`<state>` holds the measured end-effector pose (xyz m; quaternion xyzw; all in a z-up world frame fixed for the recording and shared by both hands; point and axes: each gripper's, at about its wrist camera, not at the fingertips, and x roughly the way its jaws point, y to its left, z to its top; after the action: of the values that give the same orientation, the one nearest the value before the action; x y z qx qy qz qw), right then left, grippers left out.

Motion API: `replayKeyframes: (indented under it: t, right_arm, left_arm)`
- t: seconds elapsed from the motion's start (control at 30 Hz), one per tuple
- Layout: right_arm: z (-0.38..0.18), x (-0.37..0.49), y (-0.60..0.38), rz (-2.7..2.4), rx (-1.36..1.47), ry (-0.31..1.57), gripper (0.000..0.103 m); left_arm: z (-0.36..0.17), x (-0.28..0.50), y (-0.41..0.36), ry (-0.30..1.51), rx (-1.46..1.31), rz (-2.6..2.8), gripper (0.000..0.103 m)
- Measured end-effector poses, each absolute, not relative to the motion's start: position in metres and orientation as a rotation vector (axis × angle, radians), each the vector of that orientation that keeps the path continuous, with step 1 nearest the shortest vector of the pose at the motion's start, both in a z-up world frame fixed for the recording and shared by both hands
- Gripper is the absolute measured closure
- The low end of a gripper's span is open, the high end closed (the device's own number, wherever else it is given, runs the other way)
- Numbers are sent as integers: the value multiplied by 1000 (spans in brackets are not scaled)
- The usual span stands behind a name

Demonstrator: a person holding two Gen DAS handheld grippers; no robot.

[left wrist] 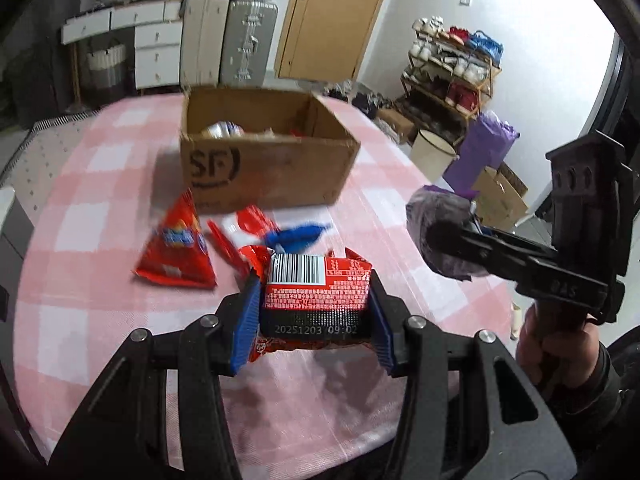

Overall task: Organize snacks
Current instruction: 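Carry the grape bag and red wafer packet over the cardboard box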

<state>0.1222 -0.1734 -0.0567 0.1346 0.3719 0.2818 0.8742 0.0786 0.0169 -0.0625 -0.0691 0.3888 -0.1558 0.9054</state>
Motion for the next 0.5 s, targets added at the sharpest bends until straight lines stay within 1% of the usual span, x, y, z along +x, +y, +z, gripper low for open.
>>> replayKeyframes:
  t: [0.5]
  right_arm:
    - [18,126,-134,654,193,656,48]
  left_arm:
    - [15,92,58,623,-148,-267,57]
